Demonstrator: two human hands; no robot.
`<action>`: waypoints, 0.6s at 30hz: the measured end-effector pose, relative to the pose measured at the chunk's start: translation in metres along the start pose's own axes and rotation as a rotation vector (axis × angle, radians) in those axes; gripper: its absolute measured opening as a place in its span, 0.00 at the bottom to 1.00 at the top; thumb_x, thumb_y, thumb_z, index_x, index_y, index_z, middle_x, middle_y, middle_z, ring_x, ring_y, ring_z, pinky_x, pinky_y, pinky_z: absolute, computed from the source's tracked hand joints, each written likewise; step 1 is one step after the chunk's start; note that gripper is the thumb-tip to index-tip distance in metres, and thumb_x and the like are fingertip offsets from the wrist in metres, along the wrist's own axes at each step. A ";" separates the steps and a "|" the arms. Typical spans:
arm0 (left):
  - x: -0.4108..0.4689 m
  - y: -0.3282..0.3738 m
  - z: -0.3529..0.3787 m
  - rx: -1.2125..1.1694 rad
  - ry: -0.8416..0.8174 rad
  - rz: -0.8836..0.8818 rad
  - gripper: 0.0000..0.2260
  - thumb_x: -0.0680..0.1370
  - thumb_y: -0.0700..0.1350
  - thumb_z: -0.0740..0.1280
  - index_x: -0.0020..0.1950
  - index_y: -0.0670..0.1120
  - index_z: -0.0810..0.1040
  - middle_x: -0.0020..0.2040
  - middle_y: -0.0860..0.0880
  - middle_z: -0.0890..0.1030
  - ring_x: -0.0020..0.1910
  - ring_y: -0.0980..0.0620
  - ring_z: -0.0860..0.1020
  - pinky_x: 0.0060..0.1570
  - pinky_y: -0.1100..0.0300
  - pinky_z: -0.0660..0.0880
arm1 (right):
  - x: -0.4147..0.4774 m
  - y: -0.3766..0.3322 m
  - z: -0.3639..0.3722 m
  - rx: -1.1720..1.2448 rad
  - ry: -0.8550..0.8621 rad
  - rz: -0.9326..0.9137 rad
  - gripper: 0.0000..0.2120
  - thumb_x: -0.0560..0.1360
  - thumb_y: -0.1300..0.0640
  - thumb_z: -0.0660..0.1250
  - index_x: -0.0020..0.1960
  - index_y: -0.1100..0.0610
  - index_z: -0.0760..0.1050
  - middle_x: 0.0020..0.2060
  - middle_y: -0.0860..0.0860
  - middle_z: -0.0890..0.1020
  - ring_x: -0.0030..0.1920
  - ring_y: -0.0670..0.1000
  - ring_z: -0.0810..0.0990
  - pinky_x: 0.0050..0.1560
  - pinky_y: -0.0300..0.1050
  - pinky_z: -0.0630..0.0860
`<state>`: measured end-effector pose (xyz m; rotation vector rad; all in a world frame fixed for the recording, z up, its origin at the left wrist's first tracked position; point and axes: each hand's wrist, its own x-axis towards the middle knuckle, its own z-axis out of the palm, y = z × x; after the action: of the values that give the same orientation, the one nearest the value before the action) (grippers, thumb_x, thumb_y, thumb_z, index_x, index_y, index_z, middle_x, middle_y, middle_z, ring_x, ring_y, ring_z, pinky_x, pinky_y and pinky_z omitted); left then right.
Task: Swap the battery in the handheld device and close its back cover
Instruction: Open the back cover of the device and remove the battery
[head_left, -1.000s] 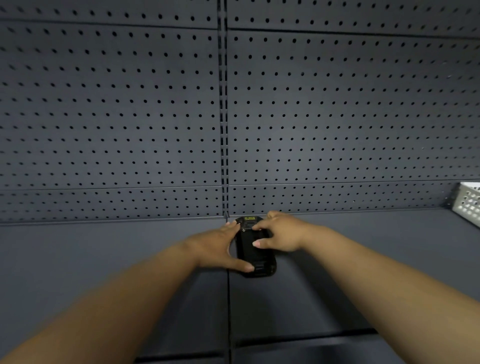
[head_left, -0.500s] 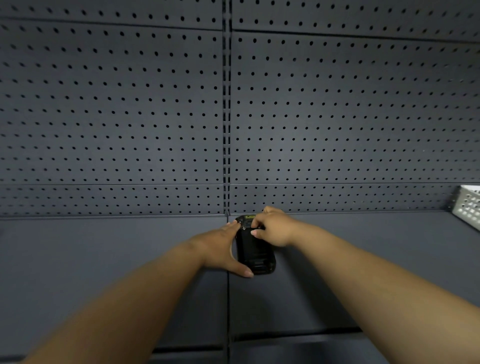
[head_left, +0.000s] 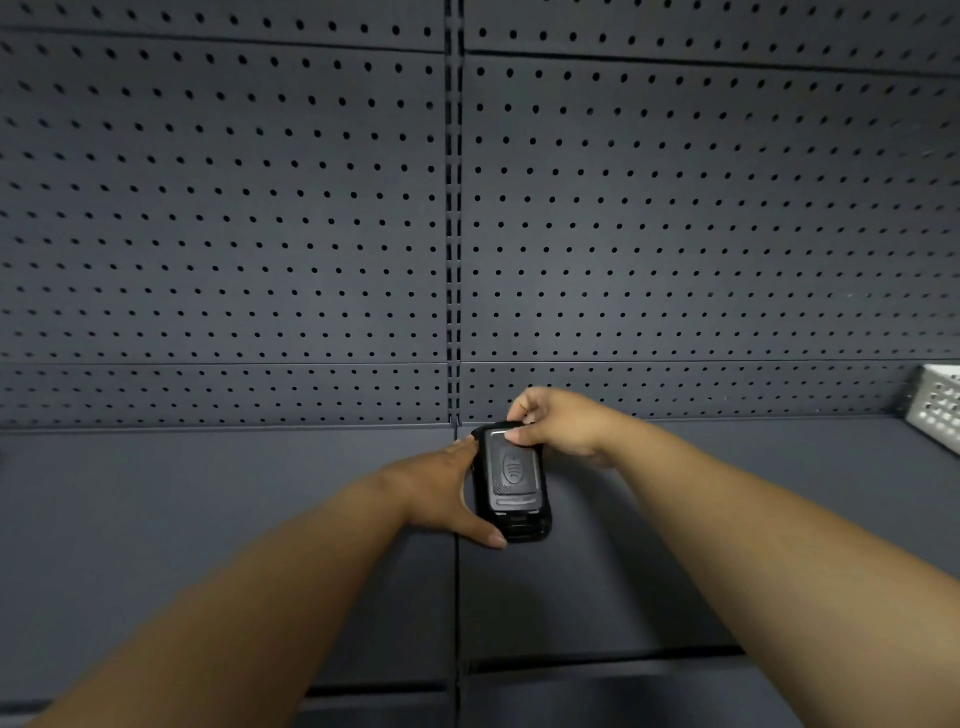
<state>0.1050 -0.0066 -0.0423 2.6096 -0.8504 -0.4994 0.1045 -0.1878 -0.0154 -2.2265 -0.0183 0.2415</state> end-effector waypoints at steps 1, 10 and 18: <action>0.000 0.001 0.000 0.007 -0.003 0.002 0.53 0.62 0.61 0.77 0.77 0.52 0.50 0.77 0.51 0.59 0.75 0.53 0.61 0.74 0.59 0.58 | -0.002 -0.001 -0.004 0.087 -0.005 -0.003 0.08 0.75 0.62 0.68 0.42 0.51 0.72 0.39 0.51 0.77 0.43 0.50 0.75 0.49 0.42 0.69; -0.005 0.007 -0.002 0.099 -0.010 -0.018 0.51 0.66 0.60 0.74 0.78 0.47 0.47 0.79 0.49 0.53 0.77 0.52 0.55 0.74 0.62 0.52 | -0.029 0.038 -0.057 0.260 0.030 0.173 0.06 0.76 0.67 0.64 0.43 0.60 0.77 0.40 0.56 0.81 0.44 0.53 0.80 0.56 0.49 0.76; -0.006 0.006 -0.001 0.084 -0.009 -0.030 0.50 0.67 0.60 0.74 0.78 0.46 0.47 0.79 0.49 0.54 0.77 0.52 0.56 0.75 0.60 0.53 | -0.040 0.071 -0.048 0.083 0.173 0.268 0.05 0.74 0.66 0.68 0.42 0.59 0.79 0.40 0.54 0.80 0.49 0.54 0.77 0.61 0.49 0.72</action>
<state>0.0976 -0.0077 -0.0378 2.7023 -0.8539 -0.4934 0.0692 -0.2725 -0.0352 -2.1569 0.3787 0.1901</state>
